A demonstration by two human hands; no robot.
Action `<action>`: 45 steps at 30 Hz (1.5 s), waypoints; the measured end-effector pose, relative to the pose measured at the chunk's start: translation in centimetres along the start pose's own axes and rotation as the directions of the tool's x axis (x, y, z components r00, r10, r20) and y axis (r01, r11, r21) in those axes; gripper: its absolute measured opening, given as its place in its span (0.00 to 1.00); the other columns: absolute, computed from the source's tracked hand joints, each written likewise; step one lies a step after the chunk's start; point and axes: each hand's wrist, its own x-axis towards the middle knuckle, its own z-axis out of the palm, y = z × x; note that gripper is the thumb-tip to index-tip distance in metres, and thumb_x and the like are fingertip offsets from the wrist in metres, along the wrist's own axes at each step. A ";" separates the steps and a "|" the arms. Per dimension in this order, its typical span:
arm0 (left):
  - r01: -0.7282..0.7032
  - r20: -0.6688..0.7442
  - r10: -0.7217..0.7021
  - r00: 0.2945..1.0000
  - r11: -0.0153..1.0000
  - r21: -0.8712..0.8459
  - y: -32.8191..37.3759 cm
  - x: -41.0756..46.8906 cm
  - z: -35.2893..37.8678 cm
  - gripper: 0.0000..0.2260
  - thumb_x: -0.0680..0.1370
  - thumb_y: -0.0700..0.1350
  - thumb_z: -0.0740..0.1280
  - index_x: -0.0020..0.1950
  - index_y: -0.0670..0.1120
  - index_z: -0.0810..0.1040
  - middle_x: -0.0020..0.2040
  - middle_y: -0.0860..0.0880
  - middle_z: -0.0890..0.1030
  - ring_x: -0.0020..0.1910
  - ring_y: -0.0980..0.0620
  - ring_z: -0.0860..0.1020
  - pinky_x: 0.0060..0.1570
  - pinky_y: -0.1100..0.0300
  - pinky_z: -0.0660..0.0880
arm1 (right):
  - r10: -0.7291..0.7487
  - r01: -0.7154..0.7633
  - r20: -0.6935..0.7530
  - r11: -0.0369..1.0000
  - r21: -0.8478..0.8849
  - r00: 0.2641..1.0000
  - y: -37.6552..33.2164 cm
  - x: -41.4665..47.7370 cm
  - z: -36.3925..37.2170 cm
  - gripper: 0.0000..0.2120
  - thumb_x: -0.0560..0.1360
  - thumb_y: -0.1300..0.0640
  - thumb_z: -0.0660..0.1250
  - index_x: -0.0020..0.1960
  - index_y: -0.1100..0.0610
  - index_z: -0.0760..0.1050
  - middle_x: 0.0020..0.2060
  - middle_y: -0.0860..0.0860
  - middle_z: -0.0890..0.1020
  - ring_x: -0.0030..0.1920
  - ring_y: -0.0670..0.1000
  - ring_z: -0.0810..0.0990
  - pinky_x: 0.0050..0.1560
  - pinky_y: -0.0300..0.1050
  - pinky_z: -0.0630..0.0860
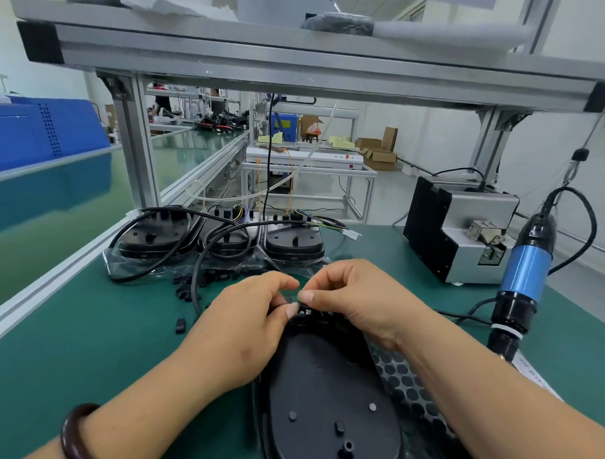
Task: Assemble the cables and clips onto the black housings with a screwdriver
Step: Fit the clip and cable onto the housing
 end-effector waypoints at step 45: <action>-0.091 0.034 0.094 0.995 0.991 -0.101 -1.6 0.3 -0.4 0.07 0.78 0.48 0.66 0.50 0.60 0.81 0.44 0.63 0.79 0.48 0.70 0.74 0.46 0.79 0.66 | 0.247 -0.198 -0.105 0.389 -0.900 0.963 3.4 -1.7 -10.0 0.09 0.75 0.59 0.66 0.51 0.55 0.85 0.48 0.47 0.86 0.47 0.47 0.81 0.50 0.38 0.76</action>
